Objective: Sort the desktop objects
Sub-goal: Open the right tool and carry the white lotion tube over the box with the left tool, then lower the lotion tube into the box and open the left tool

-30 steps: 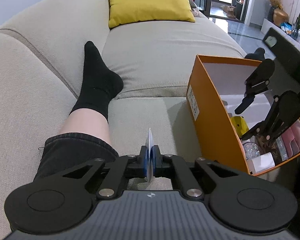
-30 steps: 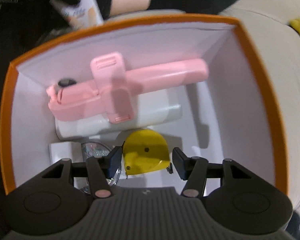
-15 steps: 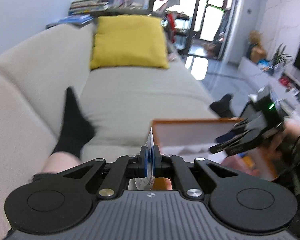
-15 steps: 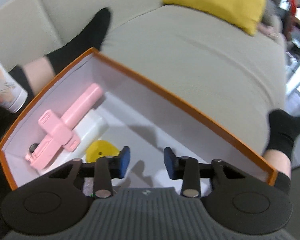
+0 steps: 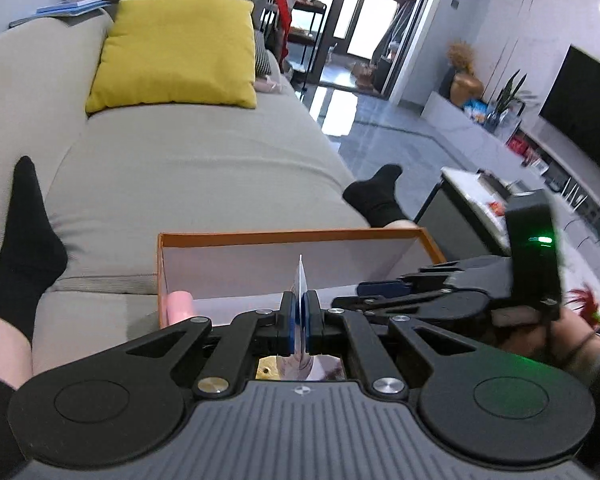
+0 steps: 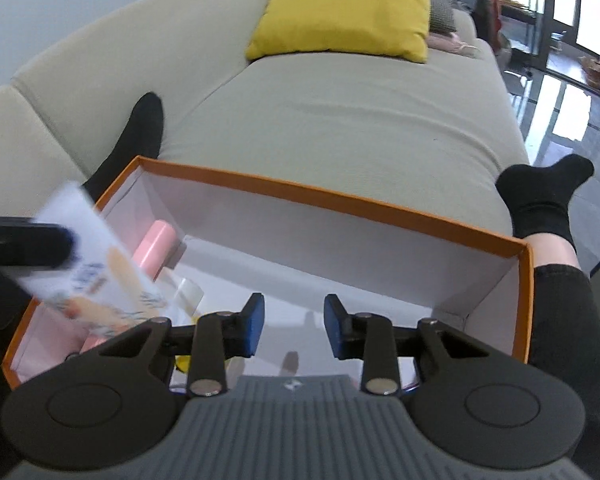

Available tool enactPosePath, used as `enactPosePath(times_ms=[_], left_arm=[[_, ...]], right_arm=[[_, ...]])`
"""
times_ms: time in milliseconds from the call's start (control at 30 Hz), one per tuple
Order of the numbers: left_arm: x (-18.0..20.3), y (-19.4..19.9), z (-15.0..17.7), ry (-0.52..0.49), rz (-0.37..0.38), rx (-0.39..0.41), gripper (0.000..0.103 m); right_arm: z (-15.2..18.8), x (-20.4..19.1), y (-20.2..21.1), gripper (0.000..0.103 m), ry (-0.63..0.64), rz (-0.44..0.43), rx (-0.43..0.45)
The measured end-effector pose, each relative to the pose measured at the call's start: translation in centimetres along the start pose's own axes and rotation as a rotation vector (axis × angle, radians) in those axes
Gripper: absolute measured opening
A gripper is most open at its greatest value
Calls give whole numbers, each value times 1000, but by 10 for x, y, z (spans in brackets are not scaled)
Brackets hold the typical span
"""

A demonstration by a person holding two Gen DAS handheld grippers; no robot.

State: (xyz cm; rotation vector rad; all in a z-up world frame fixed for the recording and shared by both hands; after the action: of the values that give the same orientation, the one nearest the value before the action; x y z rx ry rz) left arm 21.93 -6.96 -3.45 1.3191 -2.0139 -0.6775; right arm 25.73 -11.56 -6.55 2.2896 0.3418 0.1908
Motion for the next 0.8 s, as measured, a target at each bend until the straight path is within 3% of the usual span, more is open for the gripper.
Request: enactPosePath(times_ms=[367,567,700,800], left_arm=[[-35,-60,-17,-25,-113,-62,4],[-35,-61,-15,-44,-141,-70,4],[-34,-62,-14,-74,-251,-105,3],[-33,-57,-17,-77,-277,-118,3]], right_arm=[[3,-11,-19,35,54,-27,-5],[5,-9,-21,35,55,-44,-10],[8,-12,-22,35,59,-52,-16],[9,-11,-20,35,57,-55,-14]])
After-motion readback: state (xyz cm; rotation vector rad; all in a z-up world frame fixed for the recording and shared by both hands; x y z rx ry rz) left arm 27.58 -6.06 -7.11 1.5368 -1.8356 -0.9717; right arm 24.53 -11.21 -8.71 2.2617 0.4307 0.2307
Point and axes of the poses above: each gripper's, at about its wrist camera, not at the fingertips, and y roughly against the way its jaws point, x to its right, z to its underside, the point moved 5 cm from there along -y, roughly the way its jaws point, and after that the axes turned 1 degree about -x, right-handed, at the moved point
